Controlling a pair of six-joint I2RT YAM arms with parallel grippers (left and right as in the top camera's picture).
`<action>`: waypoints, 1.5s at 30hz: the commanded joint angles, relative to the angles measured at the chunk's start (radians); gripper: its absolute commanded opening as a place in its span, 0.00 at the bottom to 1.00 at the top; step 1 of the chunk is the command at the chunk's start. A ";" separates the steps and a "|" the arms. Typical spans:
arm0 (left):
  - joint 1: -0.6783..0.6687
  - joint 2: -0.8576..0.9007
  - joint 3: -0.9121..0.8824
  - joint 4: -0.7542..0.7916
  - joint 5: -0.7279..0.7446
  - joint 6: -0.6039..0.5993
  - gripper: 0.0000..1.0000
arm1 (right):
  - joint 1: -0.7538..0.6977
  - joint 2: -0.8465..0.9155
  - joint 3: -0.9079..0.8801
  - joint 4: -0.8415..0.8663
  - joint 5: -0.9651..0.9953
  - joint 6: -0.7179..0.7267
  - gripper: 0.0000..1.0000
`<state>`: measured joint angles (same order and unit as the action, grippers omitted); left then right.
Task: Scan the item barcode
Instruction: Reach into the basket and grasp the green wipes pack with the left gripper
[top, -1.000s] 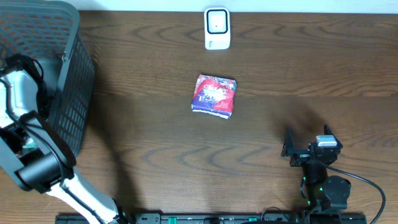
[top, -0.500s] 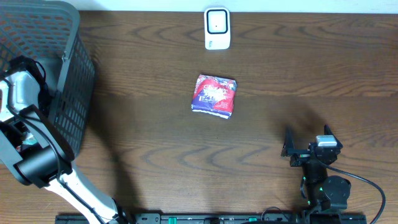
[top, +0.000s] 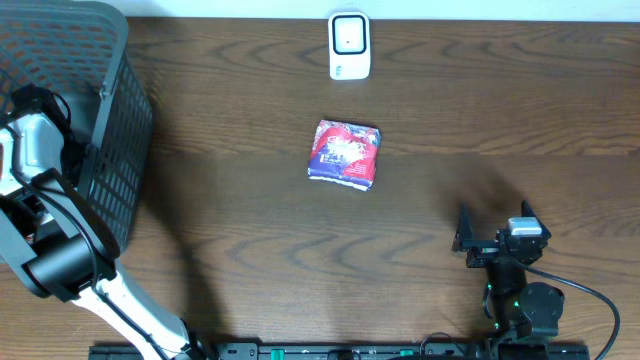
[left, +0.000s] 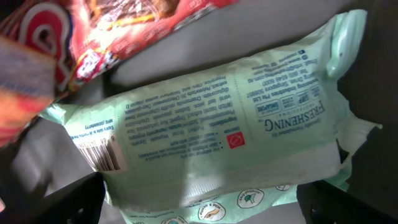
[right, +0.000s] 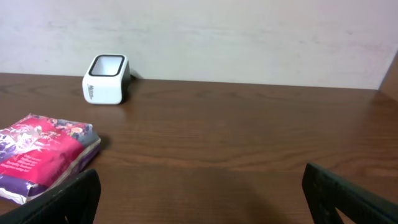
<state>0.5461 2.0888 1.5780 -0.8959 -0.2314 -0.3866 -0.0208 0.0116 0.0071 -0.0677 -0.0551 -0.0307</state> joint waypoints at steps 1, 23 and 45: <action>-0.002 0.036 0.010 0.020 0.042 0.035 1.00 | 0.013 -0.006 -0.002 -0.004 0.001 -0.008 0.99; -0.001 0.003 -0.037 0.076 0.071 0.034 0.07 | 0.013 -0.006 -0.002 -0.004 0.001 -0.008 0.99; -0.001 -0.127 -0.036 0.268 0.212 0.391 0.98 | 0.013 -0.006 -0.002 -0.003 0.001 -0.008 0.99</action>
<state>0.5430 1.8915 1.5417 -0.6270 -0.0277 -0.1677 -0.0208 0.0116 0.0071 -0.0677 -0.0551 -0.0307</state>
